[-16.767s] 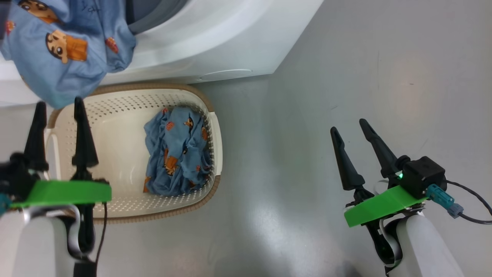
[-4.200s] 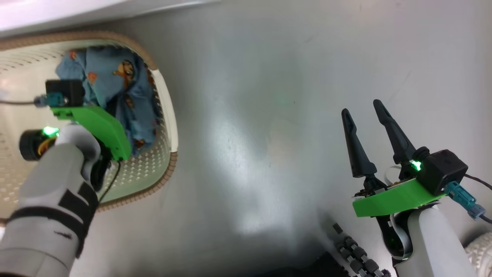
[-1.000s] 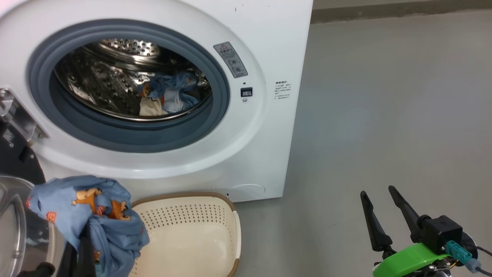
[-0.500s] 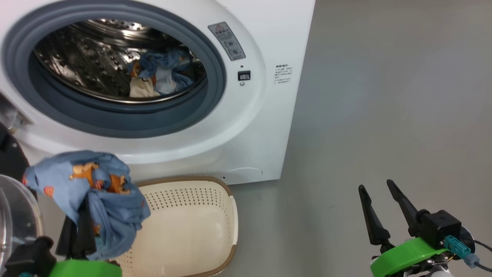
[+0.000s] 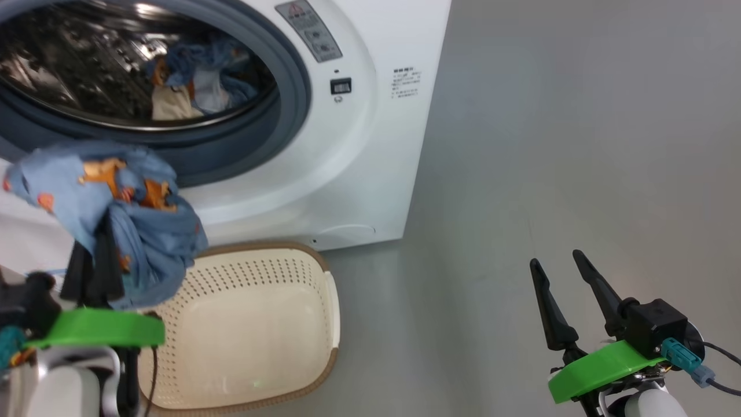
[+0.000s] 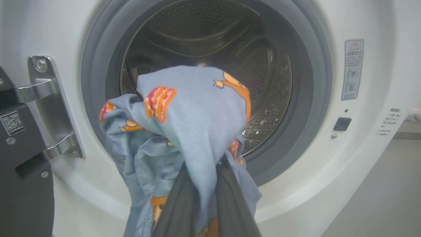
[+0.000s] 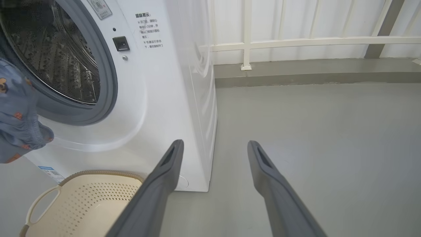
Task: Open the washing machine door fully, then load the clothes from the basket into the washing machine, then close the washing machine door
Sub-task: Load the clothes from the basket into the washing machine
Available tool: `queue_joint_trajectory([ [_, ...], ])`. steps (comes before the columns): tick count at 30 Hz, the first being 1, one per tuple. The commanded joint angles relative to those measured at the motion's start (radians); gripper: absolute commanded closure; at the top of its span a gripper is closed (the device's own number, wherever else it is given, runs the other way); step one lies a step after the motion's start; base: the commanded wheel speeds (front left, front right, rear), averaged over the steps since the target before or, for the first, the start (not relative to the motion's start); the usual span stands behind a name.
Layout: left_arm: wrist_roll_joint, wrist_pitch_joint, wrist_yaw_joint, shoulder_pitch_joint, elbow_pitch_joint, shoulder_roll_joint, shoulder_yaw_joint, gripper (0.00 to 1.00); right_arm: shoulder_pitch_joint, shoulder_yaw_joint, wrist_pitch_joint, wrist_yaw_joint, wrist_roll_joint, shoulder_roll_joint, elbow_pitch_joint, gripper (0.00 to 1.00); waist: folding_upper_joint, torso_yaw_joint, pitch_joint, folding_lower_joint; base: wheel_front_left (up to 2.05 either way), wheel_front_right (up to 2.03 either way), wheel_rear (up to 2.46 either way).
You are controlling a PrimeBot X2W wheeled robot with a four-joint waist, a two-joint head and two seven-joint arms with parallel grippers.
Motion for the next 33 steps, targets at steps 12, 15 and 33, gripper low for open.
queue_joint_trajectory([
  [12, 0.000, -0.003, -0.010, -0.288, 0.065, 0.104, 0.019, 1.00, -0.081, 0.046, -0.023, 0.002, -0.008, 0.005, -0.031, 0.00, -0.0001, -0.046, 0.234, 0.0000, 0.00, 0.00, 0.00],
  [15, -0.001, -0.001, -0.013, -0.366, 0.104, 0.127, 0.009, 1.00, -0.102, 0.054, -0.028, 0.002, -0.006, 0.005, -0.029, 0.00, -0.0001, -0.059, 0.278, 0.0000, 0.00, 0.00, 0.00],
  [33, -0.004, 0.090, -0.023, -0.801, 0.381, 0.220, -0.067, 1.00, -0.166, 0.105, -0.047, 0.002, 0.052, 0.006, 0.003, 0.00, -0.0001, -0.125, 0.461, 0.0000, 0.00, 0.00, 0.00],
])
